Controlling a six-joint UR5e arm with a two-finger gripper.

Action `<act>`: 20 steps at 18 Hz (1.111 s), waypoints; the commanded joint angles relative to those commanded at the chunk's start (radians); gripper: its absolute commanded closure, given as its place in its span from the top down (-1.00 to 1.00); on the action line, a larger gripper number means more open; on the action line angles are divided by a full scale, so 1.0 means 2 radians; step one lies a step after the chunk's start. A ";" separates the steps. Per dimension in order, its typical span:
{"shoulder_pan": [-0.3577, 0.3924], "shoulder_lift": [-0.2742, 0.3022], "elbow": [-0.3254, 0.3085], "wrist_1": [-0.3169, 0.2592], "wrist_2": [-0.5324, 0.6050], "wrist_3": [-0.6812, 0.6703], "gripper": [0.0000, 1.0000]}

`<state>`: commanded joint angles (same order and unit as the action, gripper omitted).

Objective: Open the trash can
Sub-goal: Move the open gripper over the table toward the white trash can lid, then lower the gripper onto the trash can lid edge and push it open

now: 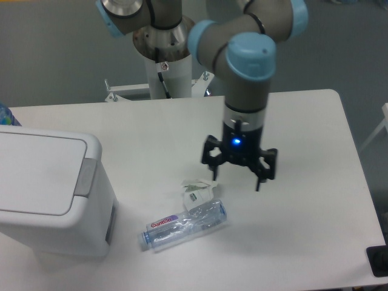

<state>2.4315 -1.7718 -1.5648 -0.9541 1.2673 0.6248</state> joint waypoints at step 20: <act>-0.097 -0.002 0.022 0.003 -0.057 -0.194 1.00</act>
<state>2.2365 -1.7763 -1.5202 -0.9480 1.1536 0.2362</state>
